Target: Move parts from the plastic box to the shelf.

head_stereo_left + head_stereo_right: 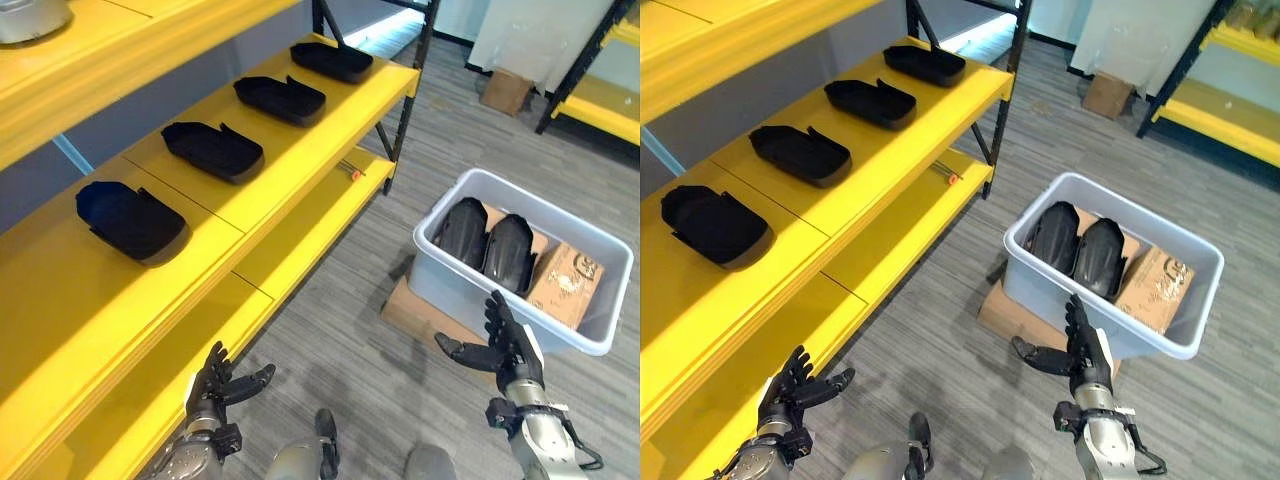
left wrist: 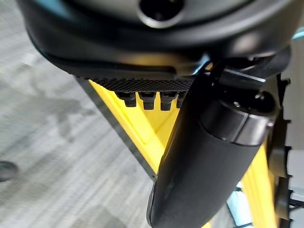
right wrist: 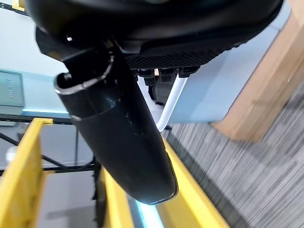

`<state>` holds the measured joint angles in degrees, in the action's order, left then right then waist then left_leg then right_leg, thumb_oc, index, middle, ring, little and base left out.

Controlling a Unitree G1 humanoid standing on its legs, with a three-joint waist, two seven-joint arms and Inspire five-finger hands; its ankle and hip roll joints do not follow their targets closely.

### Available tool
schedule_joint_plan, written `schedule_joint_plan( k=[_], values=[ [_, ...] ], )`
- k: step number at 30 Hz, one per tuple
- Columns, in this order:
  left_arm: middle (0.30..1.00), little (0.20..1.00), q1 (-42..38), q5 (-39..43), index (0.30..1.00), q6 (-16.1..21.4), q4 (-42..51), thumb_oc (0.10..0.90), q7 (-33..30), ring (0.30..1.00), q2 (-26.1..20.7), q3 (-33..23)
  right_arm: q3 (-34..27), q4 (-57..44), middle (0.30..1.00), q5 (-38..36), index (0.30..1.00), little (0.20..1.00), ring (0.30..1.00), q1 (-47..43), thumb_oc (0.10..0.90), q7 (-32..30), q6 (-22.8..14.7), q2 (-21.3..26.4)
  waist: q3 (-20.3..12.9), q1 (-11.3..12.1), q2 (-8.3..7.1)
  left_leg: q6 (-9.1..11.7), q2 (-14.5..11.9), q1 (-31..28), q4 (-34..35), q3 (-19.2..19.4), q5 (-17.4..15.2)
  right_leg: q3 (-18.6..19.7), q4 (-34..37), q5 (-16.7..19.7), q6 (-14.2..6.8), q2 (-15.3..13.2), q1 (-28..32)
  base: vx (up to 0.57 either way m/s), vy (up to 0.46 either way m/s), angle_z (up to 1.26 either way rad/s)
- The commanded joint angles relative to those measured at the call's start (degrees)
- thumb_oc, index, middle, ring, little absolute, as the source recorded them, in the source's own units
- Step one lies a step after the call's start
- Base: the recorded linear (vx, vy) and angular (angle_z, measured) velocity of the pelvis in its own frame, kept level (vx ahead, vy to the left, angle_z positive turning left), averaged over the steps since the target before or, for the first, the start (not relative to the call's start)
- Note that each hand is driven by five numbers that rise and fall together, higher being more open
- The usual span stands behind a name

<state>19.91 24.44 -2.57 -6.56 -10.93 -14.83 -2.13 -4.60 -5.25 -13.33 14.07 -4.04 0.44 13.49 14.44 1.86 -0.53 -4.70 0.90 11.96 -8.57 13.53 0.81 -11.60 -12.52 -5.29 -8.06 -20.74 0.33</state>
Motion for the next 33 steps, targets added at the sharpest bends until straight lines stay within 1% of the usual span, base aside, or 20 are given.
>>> schedule_joint_plan(
  k=[1,2,4,6,7,9,15,16,17,19,22,24,25,26,27,28,29,30,32,33],
  values=[
    [1.000,1.000,1.2,0.1,1.000,4.3,6.0,0.900,0.4,1.000,-0.8,-2.7,-2.5,-4.9,1.000,1.7,1.000,1.000,1.000,-2.4,0.900,-0.4,-5.8,2.7,-4.8,-1.2,-1.54,3.4,-3.6,-4.3,0.8,-6.8,-5.2,-1.8,11.5,7.6,-2.8,3.4,-1.7,0.02,-0.234,-0.64],
    [1.000,1.000,1.0,1.2,1.000,4.6,5.8,0.900,-0.1,1.000,-0.2,-2.6,-2.6,-4.7,1.000,1.2,1.000,1.000,1.000,-2.2,0.900,-0.5,-5.7,3.1,-5.3,-2.1,-1.35,4.4,-4.9,-4.6,1.5,-5.8,-4.4,0.8,12.9,8.5,-3.1,5.3,-2.5,0.04,-0.237,-0.52],
    [1.000,1.000,1.7,1.3,1.000,4.3,5.3,0.900,0.5,1.000,0.2,-2.8,-3.6,-5.5,1.000,0.5,1.000,1.000,1.000,-0.7,0.900,0.2,-5.5,3.4,-5.9,-3.0,-1.33,5.5,-6.7,-7.0,4.7,-3.7,-2.9,1.2,15.8,8.6,-2.8,7.1,-1.5,0.06,-0.190,-0.48],
    [1.000,1.000,1.9,0.9,1.000,4.2,4.9,0.900,0.7,1.000,0.3,-2.7,-3.8,-5.5,1.000,0.2,1.000,1.000,1.000,0.0,0.900,0.3,-5.4,3.2,-6.0,-3.3,-1.20,5.9,-7.1,-7.6,5.3,-3.1,-2.4,1.7,16.2,8.3,-2.7,7.6,-1.4,0.03,-0.132,-0.93],
    [1.000,1.000,1.8,0.9,1.000,4.0,4.2,0.900,0.6,1.000,0.6,-2.4,-3.6,-5.4,1.000,-0.3,1.000,1.000,1.000,1.0,0.900,0.5,-5.0,2.9,-6.2,-3.9,-0.90,6.7,-7.9,-8.3,6.7,-2.7,-1.1,2.3,16.6,7.9,-2.3,8.6,-1.2,0.02,-0.124,-0.53],
    [1.000,1.000,1.9,0.7,1.000,3.9,4.4,0.900,1.2,1.000,0.6,-2.5,-4.2,-5.8,1.000,-0.3,1.000,1.000,1.000,1.9,0.900,0.8,-5.0,2.8,-6.5,-4.5,-0.55,7.2,-8.5,-8.9,8.2,-2.4,0.0,2.6,17.0,7.5,-2.0,9.5,-1.2,0.01,-0.118,0.02],
    [1.000,1.000,2.3,0.0,1.000,4.0,4.3,0.900,1.7,1.000,0.9,-1.9,-4.8,-6.1,1.000,0.5,1.000,1.000,1.000,2.4,0.900,0.5,-5.3,3.5,-6.4,-5.7,0.59,8.2,-10.1,-10.4,8.9,-2.4,0.9,4.4,15.7,5.7,-0.9,11.5,-1.1,0.03,-0.120,-0.13],
    [1.000,1.000,2.2,-0.7,1.000,3.9,4.5,0.900,2.2,1.000,0.4,-1.4,-5.2,-6.3,1.000,0.1,1.000,1.000,1.000,2.7,0.900,0.5,-5.6,3.9,-6.2,-6.3,1.02,8.5,-11.4,-10.5,8.2,-2.3,1.0,5.2,12.9,3.6,0.1,12.6,-1.9,0.02,-0.163,-0.12],
    [1.000,1.000,2.2,-0.7,1.000,3.9,4.5,0.900,2.2,1.000,0.4,-1.4,-5.2,-6.3,1.000,0.1,1.000,1.000,1.000,2.7,0.900,0.5,-5.6,3.9,-6.2,-6.3,1.05,8.5,-11.5,-10.5,8.1,-2.3,0.9,5.2,12.7,3.5,0.1,12.7,-2.0,0.01,-0.165,-0.10],
    [1.000,1.000,1.3,-0.8,1.000,3.9,4.7,0.900,2.4,1.000,0.0,-0.7,-6.0,-6.3,1.000,0.2,1.000,1.000,1.000,2.7,0.900,0.2,-5.8,4.4,-5.1,-7.1,1.45,8.8,-12.8,-10.5,6.6,-2.3,0.6,5.3,6.8,0.3,1.5,14.1,-4.0,-0.01,-0.147,-0.05],
    [1.000,1.000,0.1,-0.7,1.000,3.9,5.3,0.900,2.1,1.000,-0.2,0.1,-6.7,-6.6,1.000,0.1,1.000,1.000,1.000,2.2,0.900,-0.3,-5.9,5.4,-3.4,-7.7,1.34,8.9,-14.2,-8.8,3.0,-2.5,0.1,5.3,0.8,-2.1,2.8,14.9,-7.2,-0.05,-0.161,0.02],
    [1.000,1.000,-0.7,-0.2,1.000,3.7,5.5,0.900,2.0,1.000,0.0,0.4,-7.6,-6.9,1.000,0.0,1.000,1.000,1.000,2.7,0.900,-0.7,-6.3,5.8,-1.7,-8.1,0.61,9.0,-15.7,-5.2,-2.9,-4.0,-0.6,4.8,-2.6,-4.2,4.3,15.5,-8.7,-0.09,-0.258,0.29],
    [1.000,1.000,-0.5,0.2,1.000,4.0,6.3,0.900,1.7,1.000,0.3,0.4,-7.9,-7.6,1.000,-0.1,1.000,1.000,1.000,3.0,0.900,-0.7,-6.6,6.2,0.3,-7.7,-0.03,8.9,-16.8,-1.9,-9.4,-6.2,0.6,5.0,-5.9,-5.8,5.9,16.3,-9.8,-0.08,-0.345,0.51],
    [1.000,1.000,-1.4,1.0,1.000,4.2,7.0,0.900,0.8,1.000,0.6,1.0,-7.0,-7.1,1.000,0.5,1.000,1.000,1.000,1.9,0.900,-1.3,-6.7,7.5,3.4,-5.1,-0.59,7.9,-13.0,4.9,-19.3,-13.3,2.5,6.8,-9.9,-7.9,8.2,17.0,-11.1,0.13,-0.202,0.10],
    [1.000,1.000,-2.9,1.9,1.000,4.4,6.8,0.900,0.8,1.000,0.9,1.5,-6.4,-6.2,1.000,1.5,1.000,1.000,1.000,-0.6,0.900,-2.5,-6.9,8.5,4.3,-2.9,0.79,7.8,-4.9,9.3,-11.2,-20.1,1.4,9.2,-9.4,-9.1,7.7,18.4,-10.0,0.39,0.041,-0.49],
    [1.000,1.000,-3.5,2.6,1.000,4.9,6.1,0.900,0.7,1.000,0.9,2.4,-5.2,-4.2,1.000,1.9,1.000,1.000,1.000,-2.6,0.900,-3.7,-7.6,9.3,4.5,-0.9,2.25,9.0,-3.6,11.9,0.6,-24.8,6.8,11.5,-8.0,-10.8,7.5,20.6,-8.1,0.47,0.180,-0.63],
    [1.000,1.000,-3.4,2.6,1.000,5.0,5.8,0.900,0.8,1.000,0.7,2.4,-4.9,-3.9,1.000,1.9,1.000,1.000,1.000,-2.9,0.900,-3.7,-7.4,9.6,4.5,-0.5,2.60,9.2,-3.9,11.7,2.9,-25.5,7.8,12.0,-8.5,-11.3,7.7,21.3,-7.7,0.59,0.298,-1.10],
    [1.000,1.000,-3.1,1.6,1.000,5.3,6.1,0.900,1.0,1.000,0.2,1.6,-3.7,-3.9,1.000,3.1,1.000,1.000,1.000,-3.5,0.900,-2.9,-6.9,8.8,3.2,0.8,2.53,9.3,-2.5,11.1,4.2,-29.5,8.6,15.5,-8.7,-14.6,7.5,22.5,-5.4,0.37,0.207,-1.18],
    [1.000,1.000,-2.2,0.6,1.000,5.7,6.8,0.900,1.3,1.000,0.2,1.3,-3.8,-4.5,1.000,3.2,1.000,1.000,1.000,-3.1,0.900,-2.4,-7.0,8.2,2.7,0.8,2.41,8.7,-2.7,10.3,3.3,-29.3,9.0,16.4,-9.7,-15.2,7.3,22.4,-5.0,0.28,0.222,-1.07],
    [1.000,1.000,-2.1,0.9,1.000,5.9,7.4,0.900,1.3,1.000,0.1,1.0,-4.2,-5.2,1.000,3.3,1.000,1.000,1.000,-2.8,0.900,-2.1,-7.1,7.8,2.6,0.8,2.06,9.0,-2.6,11.1,1.3,-28.8,9.3,16.4,-9.9,-15.3,7.0,21.9,-4.9,0.22,0.231,-0.95]
  ],
)
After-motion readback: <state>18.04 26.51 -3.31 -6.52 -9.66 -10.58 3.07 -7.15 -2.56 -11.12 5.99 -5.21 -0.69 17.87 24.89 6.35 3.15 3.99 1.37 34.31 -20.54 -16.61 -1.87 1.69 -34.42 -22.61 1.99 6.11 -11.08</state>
